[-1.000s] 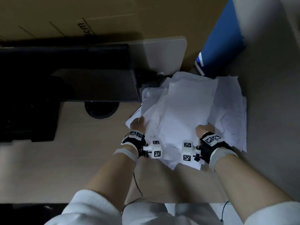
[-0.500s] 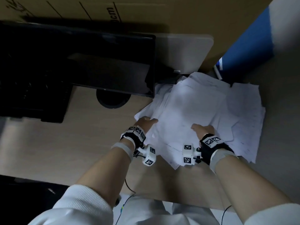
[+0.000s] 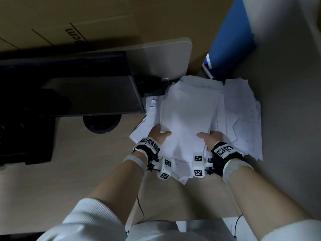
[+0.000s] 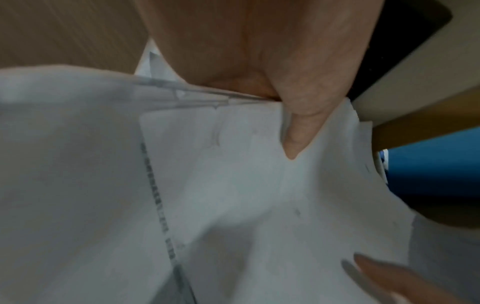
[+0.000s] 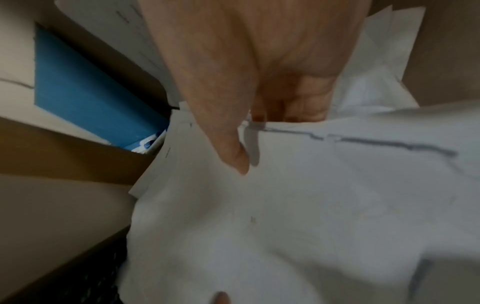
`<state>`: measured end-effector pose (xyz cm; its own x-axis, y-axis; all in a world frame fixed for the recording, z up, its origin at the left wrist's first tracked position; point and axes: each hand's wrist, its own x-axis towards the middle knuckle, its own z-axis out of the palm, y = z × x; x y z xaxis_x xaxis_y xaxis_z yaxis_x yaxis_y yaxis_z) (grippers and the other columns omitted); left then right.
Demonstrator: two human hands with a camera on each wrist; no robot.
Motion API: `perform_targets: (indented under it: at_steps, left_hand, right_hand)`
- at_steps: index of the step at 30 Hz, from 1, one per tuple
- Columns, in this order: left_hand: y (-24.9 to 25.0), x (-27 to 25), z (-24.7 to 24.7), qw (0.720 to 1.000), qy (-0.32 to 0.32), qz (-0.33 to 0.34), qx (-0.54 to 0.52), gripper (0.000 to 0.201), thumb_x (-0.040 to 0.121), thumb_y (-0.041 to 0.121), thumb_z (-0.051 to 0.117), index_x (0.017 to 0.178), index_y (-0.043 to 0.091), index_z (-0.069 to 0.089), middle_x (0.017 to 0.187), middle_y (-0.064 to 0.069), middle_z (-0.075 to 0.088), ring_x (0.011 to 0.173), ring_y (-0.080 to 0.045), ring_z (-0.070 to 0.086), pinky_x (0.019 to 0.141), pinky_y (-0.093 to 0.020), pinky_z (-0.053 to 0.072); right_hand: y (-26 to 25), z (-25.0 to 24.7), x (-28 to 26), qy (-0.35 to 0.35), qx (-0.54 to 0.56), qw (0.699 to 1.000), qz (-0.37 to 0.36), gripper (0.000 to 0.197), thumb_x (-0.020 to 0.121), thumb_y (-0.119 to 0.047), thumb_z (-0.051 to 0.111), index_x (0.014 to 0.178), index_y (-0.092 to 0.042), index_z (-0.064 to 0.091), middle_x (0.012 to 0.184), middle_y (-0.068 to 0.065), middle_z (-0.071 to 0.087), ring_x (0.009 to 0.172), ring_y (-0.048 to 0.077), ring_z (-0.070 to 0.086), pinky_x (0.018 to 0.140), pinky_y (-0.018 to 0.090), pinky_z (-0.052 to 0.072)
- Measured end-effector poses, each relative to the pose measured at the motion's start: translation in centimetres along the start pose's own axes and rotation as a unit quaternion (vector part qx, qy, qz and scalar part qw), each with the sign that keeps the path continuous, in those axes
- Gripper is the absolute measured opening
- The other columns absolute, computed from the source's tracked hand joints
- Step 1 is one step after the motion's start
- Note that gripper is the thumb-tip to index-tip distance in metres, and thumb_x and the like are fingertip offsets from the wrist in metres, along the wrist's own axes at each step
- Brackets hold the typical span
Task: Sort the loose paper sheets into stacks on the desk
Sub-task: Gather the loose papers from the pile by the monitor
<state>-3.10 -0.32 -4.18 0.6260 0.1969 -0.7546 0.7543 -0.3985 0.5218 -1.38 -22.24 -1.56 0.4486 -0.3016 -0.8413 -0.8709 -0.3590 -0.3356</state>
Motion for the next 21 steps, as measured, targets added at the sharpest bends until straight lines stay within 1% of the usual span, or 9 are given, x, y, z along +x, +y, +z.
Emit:
perform_targets:
  at_steps: [2,4,7,10,13,16,18,20,21]
  left_hand:
    - [0.0,-0.2,0.4,1.0,-0.01,0.022,0.006,0.048,0.088,0.022,0.072,0.127,-0.001,0.055,0.125,-0.014,0.062,0.116,-0.03,0.06,0.096,-0.034,0.047]
    - [-0.4,-0.5,0.7,0.999,-0.026,0.029,0.011,0.042,0.089,0.016,0.071,0.123,-0.001,0.055,0.115,-0.01,0.062,0.108,-0.026,0.06,0.089,-0.03,0.046]
    - [-1.5,-0.7,0.7,0.998,-0.061,0.025,0.02,0.05,0.081,0.02,0.075,0.123,0.0,0.058,0.116,-0.01,0.066,0.106,-0.026,0.063,0.091,-0.031,0.049]
    - [-1.4,-1.4,0.3,0.995,-0.081,0.055,0.036,0.035,0.084,0.008,0.07,0.117,0.002,0.063,0.106,-0.011,0.068,0.096,-0.025,0.063,0.08,-0.026,0.048]
    - [-0.6,-1.8,-0.1,0.993,-0.059,0.103,0.012,0.045,0.084,0.021,0.075,0.124,0.007,0.06,0.11,-0.003,0.065,0.098,-0.019,0.06,0.079,-0.022,0.044]
    - [0.1,-1.4,-0.1,0.995,-0.026,0.075,-0.061,0.019,0.096,0.026,0.062,0.108,0.012,0.064,0.099,-0.002,0.06,0.092,-0.02,0.057,0.082,-0.027,0.046]
    - [0.4,-0.9,0.4,0.995,-0.031,0.059,-0.077,0.008,0.1,0.019,0.054,0.095,0.018,0.059,0.087,-0.003,0.06,0.08,-0.023,0.059,0.068,-0.022,0.052]
    - [0.8,-0.9,1.2,0.997,-0.054,0.049,-0.037,0.004,0.1,0.014,0.052,0.1,0.012,0.056,0.078,-0.002,0.059,0.068,-0.016,0.058,0.05,-0.013,0.047]
    - [1.1,-0.7,1.6,0.996,-0.074,0.046,-0.007,0.007,0.098,0.014,0.052,0.097,0.009,0.057,0.071,-0.003,0.059,0.063,-0.016,0.056,0.048,-0.014,0.045]
  right_hand:
    - [0.1,-0.5,-0.5,-0.039,-0.018,0.999,0.02,0.065,0.08,-0.036,0.078,0.127,-0.001,0.051,0.104,0.013,0.062,0.083,0.029,0.059,0.069,0.035,0.047]
    - [0.5,-0.8,-0.8,-0.052,-0.034,0.998,0.031,0.078,0.083,-0.037,0.076,0.142,0.001,0.041,0.13,0.017,0.056,0.111,0.034,0.057,0.085,0.038,0.046]
    - [1.0,-1.1,-1.4,-0.051,-0.056,0.996,0.038,0.079,0.085,-0.041,0.073,0.142,0.002,0.04,0.134,0.022,0.053,0.103,0.035,0.054,0.092,0.044,0.048]
    - [1.5,-0.9,-1.1,-0.051,-0.052,0.996,0.042,0.089,0.08,-0.04,0.078,0.146,0.001,0.035,0.132,0.023,0.054,0.102,0.039,0.055,0.086,0.047,0.051]
    - [2.0,-0.9,-1.2,-0.039,-0.028,0.998,0.032,0.099,0.077,-0.038,0.082,0.149,0.001,0.029,0.118,0.02,0.06,0.1,0.038,0.06,0.075,0.042,0.051]
    - [2.7,-1.9,-1.1,0.019,-0.024,0.999,0.037,0.088,0.084,-0.036,0.076,0.148,0.003,0.031,0.14,0.021,0.052,0.12,0.039,0.056,0.091,0.041,0.049]
    - [3.0,-3.2,-0.9,0.059,-0.02,0.997,0.048,0.076,0.09,-0.03,0.071,0.146,0.005,0.034,0.142,0.02,0.051,0.121,0.038,0.056,0.091,0.039,0.047]
    - [3.1,-4.6,-1.3,0.09,-0.027,0.995,0.044,0.059,0.095,-0.02,0.063,0.14,0.01,0.04,0.138,0.023,0.054,0.119,0.037,0.057,0.091,0.038,0.047]
    - [3.2,-5.5,-1.5,0.098,-0.034,0.994,0.046,0.051,0.097,-0.015,0.059,0.136,0.013,0.043,0.135,0.024,0.055,0.119,0.037,0.057,0.091,0.038,0.047]
